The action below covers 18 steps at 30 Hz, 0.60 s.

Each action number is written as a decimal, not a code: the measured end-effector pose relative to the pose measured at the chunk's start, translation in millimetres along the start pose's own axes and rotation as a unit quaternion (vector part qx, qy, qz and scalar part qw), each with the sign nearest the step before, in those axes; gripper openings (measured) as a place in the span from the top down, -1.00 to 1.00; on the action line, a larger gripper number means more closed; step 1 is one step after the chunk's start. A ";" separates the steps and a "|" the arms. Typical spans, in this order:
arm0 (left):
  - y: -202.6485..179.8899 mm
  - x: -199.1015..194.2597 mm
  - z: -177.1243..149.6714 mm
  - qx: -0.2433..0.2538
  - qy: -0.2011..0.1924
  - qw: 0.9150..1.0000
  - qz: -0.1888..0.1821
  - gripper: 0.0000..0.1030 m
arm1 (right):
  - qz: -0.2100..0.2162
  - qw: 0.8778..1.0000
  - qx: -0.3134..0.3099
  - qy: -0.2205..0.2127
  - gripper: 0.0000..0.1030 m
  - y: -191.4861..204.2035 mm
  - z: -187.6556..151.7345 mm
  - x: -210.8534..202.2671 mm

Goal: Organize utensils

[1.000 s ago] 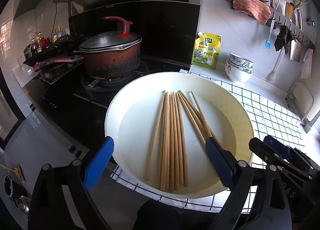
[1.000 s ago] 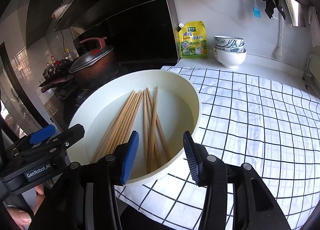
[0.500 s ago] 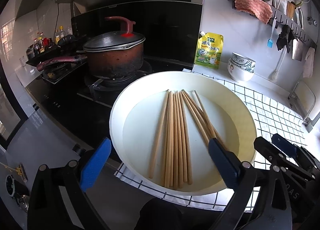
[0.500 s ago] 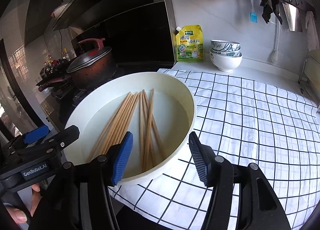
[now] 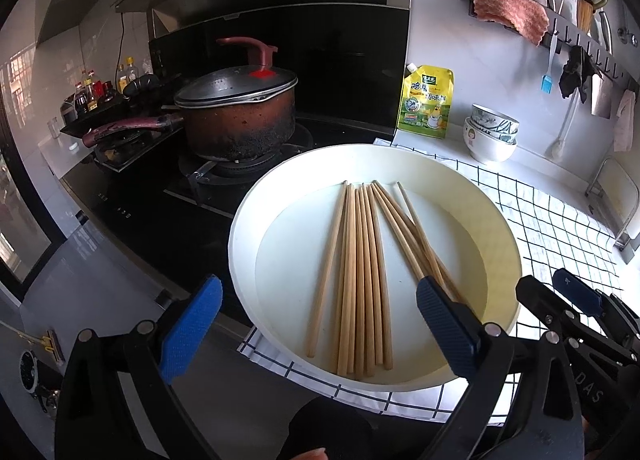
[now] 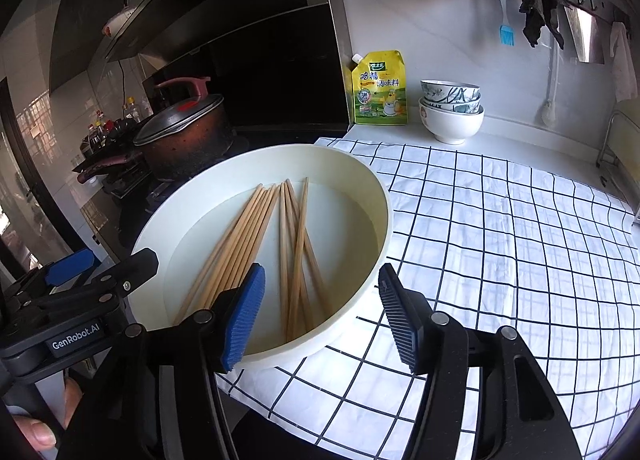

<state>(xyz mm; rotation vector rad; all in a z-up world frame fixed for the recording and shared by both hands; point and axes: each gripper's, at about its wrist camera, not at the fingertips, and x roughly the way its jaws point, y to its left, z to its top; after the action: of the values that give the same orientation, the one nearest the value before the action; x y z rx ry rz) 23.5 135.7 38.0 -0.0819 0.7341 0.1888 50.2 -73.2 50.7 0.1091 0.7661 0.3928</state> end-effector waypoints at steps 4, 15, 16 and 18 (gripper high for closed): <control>-0.6 0.2 0.0 -0.002 0.002 1.000 0.000 -0.87 | 0.000 1.000 0.000 0.000 -0.10 -0.1 -0.1 0.0; 0.5 -0.2 -1.8 -0.007 0.003 1.000 -0.005 -0.87 | 0.000 1.000 -0.001 0.000 -0.10 0.8 -0.6 0.3; 0.6 -0.2 -2.0 -0.008 0.003 1.000 -0.005 -0.87 | 0.000 1.000 -0.001 0.000 -0.10 1.1 -0.6 0.4; 0.8 0.1 -1.8 -0.008 0.003 1.000 -0.007 -0.87 | 0.000 1.000 -0.001 0.000 -0.10 1.3 -0.9 0.0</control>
<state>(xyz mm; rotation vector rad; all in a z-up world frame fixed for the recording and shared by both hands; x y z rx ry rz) 22.3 136.3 36.7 -0.1035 0.7385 0.1811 49.2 -72.1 50.4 0.1073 0.7655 0.3943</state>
